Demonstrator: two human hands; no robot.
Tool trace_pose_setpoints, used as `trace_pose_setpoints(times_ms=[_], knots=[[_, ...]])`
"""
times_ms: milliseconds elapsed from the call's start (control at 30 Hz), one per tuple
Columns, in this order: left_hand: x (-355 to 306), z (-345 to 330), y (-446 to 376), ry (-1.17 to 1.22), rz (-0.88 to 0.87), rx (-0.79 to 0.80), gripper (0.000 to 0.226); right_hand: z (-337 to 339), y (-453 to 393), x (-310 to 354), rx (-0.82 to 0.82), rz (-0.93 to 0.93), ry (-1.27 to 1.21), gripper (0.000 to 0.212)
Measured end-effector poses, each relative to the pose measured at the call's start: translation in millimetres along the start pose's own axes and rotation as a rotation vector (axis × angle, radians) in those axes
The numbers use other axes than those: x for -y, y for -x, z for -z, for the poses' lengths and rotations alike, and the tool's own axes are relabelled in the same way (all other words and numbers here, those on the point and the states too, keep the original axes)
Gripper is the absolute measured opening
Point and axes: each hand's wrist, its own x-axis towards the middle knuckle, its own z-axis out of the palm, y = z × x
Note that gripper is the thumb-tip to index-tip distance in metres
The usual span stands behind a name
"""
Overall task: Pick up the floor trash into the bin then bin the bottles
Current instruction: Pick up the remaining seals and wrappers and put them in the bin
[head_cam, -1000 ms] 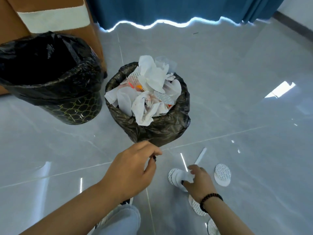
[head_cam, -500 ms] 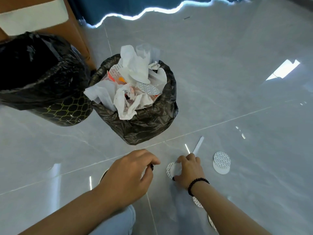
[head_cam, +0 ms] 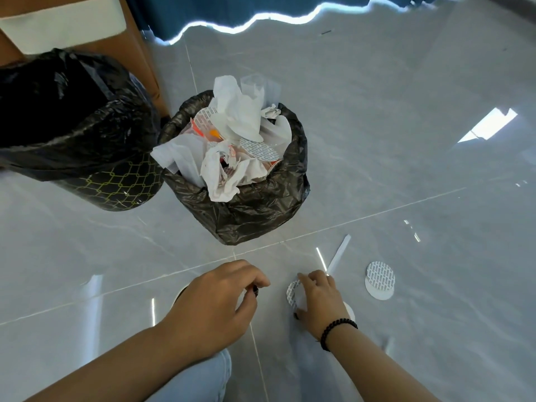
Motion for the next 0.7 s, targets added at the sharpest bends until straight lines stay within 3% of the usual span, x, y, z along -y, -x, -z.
trace_pose_setpoints(times_ms=[367,567,700], knots=[[0,1,1,-0.009,0.027,0.025,0.02,-7,4,-12,-0.079,-0.061,-0.07,0.047],[-2,2,1,0.012,0.033,0.017,0.021,16,5,-12,-0.183,-0.347,-0.605,0.042],[-3,2,1,0.031,0.044,0.019,0.021,29,10,-16,-0.218,-0.492,-0.923,0.026]])
